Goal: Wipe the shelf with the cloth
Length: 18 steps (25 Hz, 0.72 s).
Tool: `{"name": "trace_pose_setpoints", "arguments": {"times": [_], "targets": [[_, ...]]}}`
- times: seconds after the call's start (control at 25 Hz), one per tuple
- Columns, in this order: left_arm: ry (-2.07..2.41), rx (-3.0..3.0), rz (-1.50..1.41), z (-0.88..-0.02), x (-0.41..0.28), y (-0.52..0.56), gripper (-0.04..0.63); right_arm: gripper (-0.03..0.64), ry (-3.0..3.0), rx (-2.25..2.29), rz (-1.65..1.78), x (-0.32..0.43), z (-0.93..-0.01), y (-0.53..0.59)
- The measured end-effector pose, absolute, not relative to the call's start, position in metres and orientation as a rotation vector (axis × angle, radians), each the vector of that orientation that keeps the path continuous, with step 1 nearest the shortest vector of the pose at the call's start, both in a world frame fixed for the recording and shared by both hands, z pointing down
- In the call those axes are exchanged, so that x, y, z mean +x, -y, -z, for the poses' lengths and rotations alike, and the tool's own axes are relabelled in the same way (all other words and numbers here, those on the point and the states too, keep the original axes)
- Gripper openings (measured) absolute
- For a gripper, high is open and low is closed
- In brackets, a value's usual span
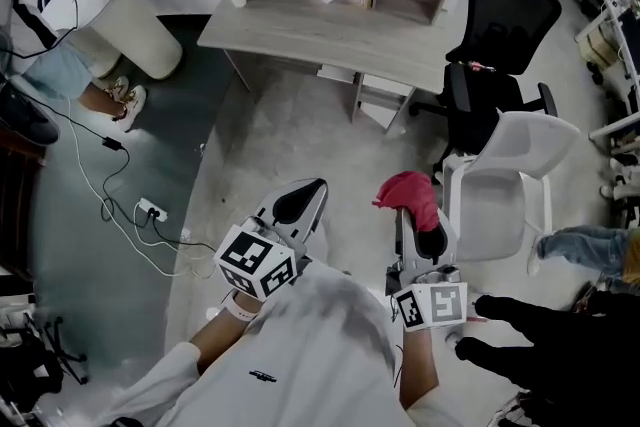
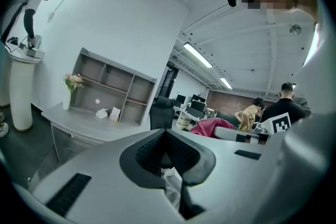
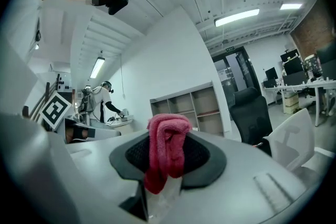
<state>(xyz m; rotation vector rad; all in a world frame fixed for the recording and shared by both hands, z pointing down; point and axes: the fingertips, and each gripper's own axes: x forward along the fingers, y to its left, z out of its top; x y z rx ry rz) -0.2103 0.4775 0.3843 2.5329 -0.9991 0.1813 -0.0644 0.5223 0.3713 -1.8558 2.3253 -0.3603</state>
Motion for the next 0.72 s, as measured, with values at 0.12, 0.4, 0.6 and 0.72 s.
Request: {"name": "trace_pose_setpoints", "arguments": {"times": [0.12, 0.4, 0.6, 0.72], "targets": [[0.997, 2.545, -0.168, -0.379, -0.225, -0.43, 0.006, 0.135, -2.269, -1.936, 0.331, -0.068, -0.36, -0.473], [0.991, 2.517, -0.106, -0.38, -0.272, -0.332, 0.006, 0.136, -2.248, -1.952, 0.279, -0.101, -0.346, -0.381], [0.96, 2.54, -0.103, -0.382, -0.294, -0.281, 0.006, 0.135, -2.249, -1.956, 0.255, -0.131, -0.346, -0.332], [0.927, 2.535, -0.103, -0.384, -0.291, -0.267, 0.006, 0.135, -2.276, -1.995, 0.251, -0.137, -0.346, -0.318]]}}
